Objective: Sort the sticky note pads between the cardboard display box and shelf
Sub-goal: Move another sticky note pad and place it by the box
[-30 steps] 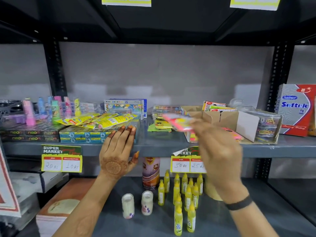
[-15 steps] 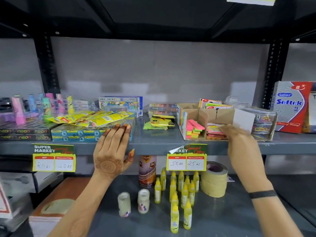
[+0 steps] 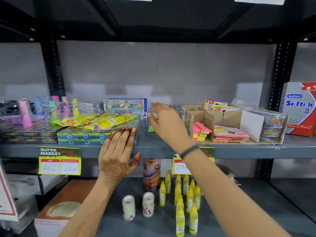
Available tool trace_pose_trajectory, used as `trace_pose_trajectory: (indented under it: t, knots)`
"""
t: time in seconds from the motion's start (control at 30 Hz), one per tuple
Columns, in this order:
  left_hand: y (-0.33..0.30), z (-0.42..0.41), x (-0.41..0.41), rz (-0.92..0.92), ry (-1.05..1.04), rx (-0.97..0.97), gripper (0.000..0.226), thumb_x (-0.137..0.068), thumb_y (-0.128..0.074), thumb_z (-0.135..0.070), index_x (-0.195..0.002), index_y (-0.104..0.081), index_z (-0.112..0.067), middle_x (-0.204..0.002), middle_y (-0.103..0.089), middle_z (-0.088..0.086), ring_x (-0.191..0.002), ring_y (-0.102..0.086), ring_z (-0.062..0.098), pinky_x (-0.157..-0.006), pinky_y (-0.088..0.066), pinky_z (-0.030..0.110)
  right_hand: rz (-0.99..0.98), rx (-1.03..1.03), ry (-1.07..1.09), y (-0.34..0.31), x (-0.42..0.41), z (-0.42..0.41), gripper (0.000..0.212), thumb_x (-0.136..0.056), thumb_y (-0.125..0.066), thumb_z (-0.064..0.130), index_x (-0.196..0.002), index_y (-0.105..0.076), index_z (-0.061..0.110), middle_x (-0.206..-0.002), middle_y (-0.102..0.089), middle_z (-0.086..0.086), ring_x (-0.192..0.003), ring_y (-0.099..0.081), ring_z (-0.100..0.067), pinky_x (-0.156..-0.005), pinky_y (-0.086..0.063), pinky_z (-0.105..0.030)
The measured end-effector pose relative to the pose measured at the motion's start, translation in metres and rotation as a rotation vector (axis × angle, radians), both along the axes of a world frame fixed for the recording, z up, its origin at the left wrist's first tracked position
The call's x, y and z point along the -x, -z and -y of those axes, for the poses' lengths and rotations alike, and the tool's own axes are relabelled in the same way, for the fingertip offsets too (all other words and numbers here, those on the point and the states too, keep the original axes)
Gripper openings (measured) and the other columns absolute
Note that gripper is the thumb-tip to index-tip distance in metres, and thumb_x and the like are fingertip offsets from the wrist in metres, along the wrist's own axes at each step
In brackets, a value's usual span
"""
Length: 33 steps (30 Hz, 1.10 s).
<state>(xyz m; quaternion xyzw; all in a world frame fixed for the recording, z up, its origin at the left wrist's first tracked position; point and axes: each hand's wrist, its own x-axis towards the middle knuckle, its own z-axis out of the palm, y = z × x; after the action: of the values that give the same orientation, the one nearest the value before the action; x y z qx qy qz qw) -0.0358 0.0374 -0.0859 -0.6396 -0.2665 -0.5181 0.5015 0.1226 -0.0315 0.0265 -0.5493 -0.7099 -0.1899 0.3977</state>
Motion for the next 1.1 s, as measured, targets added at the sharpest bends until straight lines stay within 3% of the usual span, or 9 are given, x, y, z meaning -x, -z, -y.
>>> trace_pose_trajectory:
  t: [0.07, 0.17, 0.3, 0.43, 0.53, 0.77, 0.93, 1.03, 1.1]
  knots:
    - [0.000, 0.000, 0.001, -0.007, -0.007, -0.007, 0.055, -0.097, -0.032, -0.036, -0.132, -0.054, -0.001, -0.122, -0.062, 0.017, -0.116, -0.055, 0.032, -0.101, -0.041, 0.043, 0.062, 0.199, 0.139, -0.003, -0.003, -0.039, 0.048, -0.094, -0.045, 0.035, -0.131, -0.044, 0.003, -0.134, -0.048, -0.022, -0.125, -0.042, -0.034, -0.101, -0.041, -0.045]
    - [-0.001, 0.000, 0.001, -0.013, -0.013, -0.005, 0.055, -0.098, -0.032, -0.037, -0.131, -0.055, 0.000, -0.122, -0.062, 0.017, -0.116, -0.054, 0.031, -0.102, -0.040, 0.042, 0.106, 0.430, 0.273, -0.006, -0.015, -0.077, 0.060, -0.092, -0.036, 0.055, -0.127, -0.046, 0.007, -0.132, -0.051, -0.020, -0.120, -0.046, -0.036, -0.098, -0.042, -0.048]
    - [0.000, -0.001, 0.001, -0.020, 0.008, 0.007, 0.055, -0.098, -0.031, -0.037, -0.131, -0.054, 0.000, -0.122, -0.062, 0.018, -0.116, -0.053, 0.031, -0.104, -0.036, 0.040, 0.143, 0.659, 0.264, -0.002, -0.015, -0.077, 0.062, -0.089, -0.038, 0.059, -0.124, -0.051, 0.009, -0.130, -0.055, -0.015, -0.115, -0.052, -0.033, -0.095, -0.045, -0.046]
    - [0.000, -0.001, 0.000, -0.012, 0.008, 0.004, 0.054, -0.098, -0.032, -0.036, -0.131, -0.054, 0.000, -0.121, -0.062, 0.017, -0.116, -0.054, 0.031, -0.103, -0.038, 0.041, 0.307, 0.385, 0.336, 0.007, -0.006, -0.047, 0.024, -0.091, -0.052, 0.020, -0.112, -0.057, 0.008, -0.114, -0.063, -0.016, -0.102, -0.059, -0.034, -0.081, -0.051, -0.042]
    - [0.000, -0.001, 0.000, -0.006, 0.005, -0.009, 0.054, -0.097, -0.033, -0.036, -0.130, -0.056, 0.000, -0.120, -0.063, 0.017, -0.115, -0.054, 0.031, -0.100, -0.040, 0.041, 0.406, 0.221, 0.394, 0.013, 0.003, -0.023, 0.022, -0.087, -0.050, 0.000, -0.104, -0.062, 0.008, -0.105, -0.066, -0.013, -0.095, -0.062, -0.032, -0.075, -0.051, -0.038]
    - [0.000, 0.000, 0.000, -0.007, 0.001, -0.011, 0.054, -0.097, -0.034, -0.036, -0.129, -0.057, 0.001, -0.120, -0.063, 0.017, -0.115, -0.054, 0.031, -0.101, -0.040, 0.041, 0.416, 0.044, 0.392, 0.012, 0.006, -0.005, 0.017, -0.084, -0.052, 0.002, -0.091, -0.066, 0.010, -0.091, -0.071, -0.009, -0.085, -0.066, -0.029, -0.064, -0.048, -0.031]
    - [0.000, 0.000, 0.000, -0.007, 0.019, -0.016, 0.054, -0.095, -0.036, -0.035, -0.130, -0.056, 0.001, -0.119, -0.063, 0.018, -0.115, -0.053, 0.031, -0.101, -0.039, 0.041, 0.230, -0.211, 0.394, 0.002, 0.004, 0.017, 0.015, -0.064, -0.079, 0.012, -0.072, -0.069, 0.021, -0.055, -0.067, -0.001, -0.046, -0.063, -0.023, -0.040, -0.034, -0.019]
    - [0.000, -0.001, 0.000, -0.009, 0.023, -0.014, 0.054, -0.095, -0.036, -0.035, -0.129, -0.056, 0.002, -0.118, -0.063, 0.019, -0.115, -0.053, 0.032, -0.099, -0.040, 0.042, 0.030, -0.551, 0.201, -0.013, -0.015, 0.052, 0.014, -0.076, -0.070, 0.007, -0.088, -0.072, 0.013, -0.066, -0.072, -0.009, -0.054, -0.065, -0.027, -0.043, -0.051, -0.030]
    - [0.001, -0.001, 0.000, -0.005, 0.023, -0.007, 0.055, -0.096, -0.034, -0.035, -0.130, -0.055, 0.001, -0.118, -0.063, 0.019, -0.115, -0.054, 0.033, -0.099, -0.041, 0.043, -0.105, -0.700, 0.205, -0.020, -0.034, 0.078, 0.018, -0.081, -0.065, 0.007, -0.098, -0.071, 0.012, -0.077, -0.075, -0.011, -0.063, -0.067, -0.028, -0.052, -0.055, -0.033]
